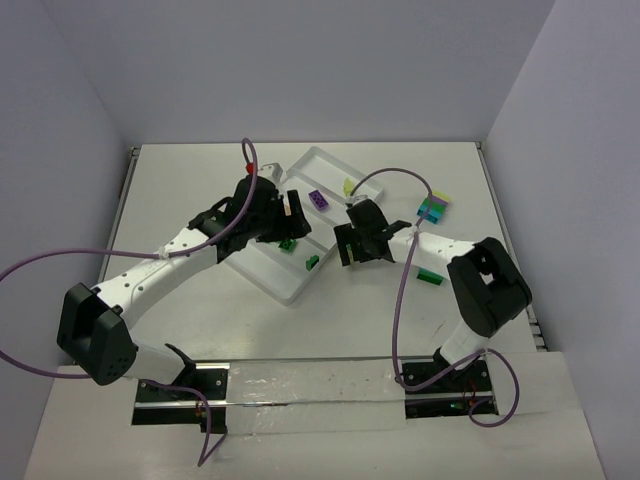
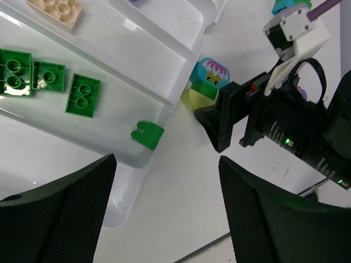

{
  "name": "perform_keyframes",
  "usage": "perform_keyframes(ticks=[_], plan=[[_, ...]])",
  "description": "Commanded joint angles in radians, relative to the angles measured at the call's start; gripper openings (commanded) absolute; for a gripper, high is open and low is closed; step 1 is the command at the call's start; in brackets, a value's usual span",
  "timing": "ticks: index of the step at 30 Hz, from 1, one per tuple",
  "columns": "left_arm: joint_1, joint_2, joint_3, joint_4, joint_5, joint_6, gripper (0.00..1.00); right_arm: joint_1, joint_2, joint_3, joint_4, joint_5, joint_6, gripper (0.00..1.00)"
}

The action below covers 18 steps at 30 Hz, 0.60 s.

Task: Sort the legos into containers by color

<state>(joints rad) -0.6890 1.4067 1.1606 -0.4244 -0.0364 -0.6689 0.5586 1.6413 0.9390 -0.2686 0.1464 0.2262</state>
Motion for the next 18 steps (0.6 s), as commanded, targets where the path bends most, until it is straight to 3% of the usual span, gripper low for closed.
perform_keyframes(ticks=[1, 7, 11, 18], plan=[[-0.014, -0.013, 0.033, 0.006, -0.002, 0.006, 0.82, -0.078, -0.029, 0.002, 0.01, 0.112, 0.083, 0.88], [-0.015, -0.018, 0.024, 0.02, 0.003, 0.005, 0.82, -0.129, -0.134, -0.048, 0.028, 0.137, 0.115, 0.88], [-0.018, -0.003, 0.037, 0.023, 0.012, 0.007, 0.82, -0.127, -0.165, -0.055, 0.053, 0.061, 0.147, 0.86], [-0.024, -0.003, 0.048, 0.01, 0.003, 0.012, 0.82, -0.098, -0.095, -0.006, 0.067, 0.038, 0.18, 0.86]])
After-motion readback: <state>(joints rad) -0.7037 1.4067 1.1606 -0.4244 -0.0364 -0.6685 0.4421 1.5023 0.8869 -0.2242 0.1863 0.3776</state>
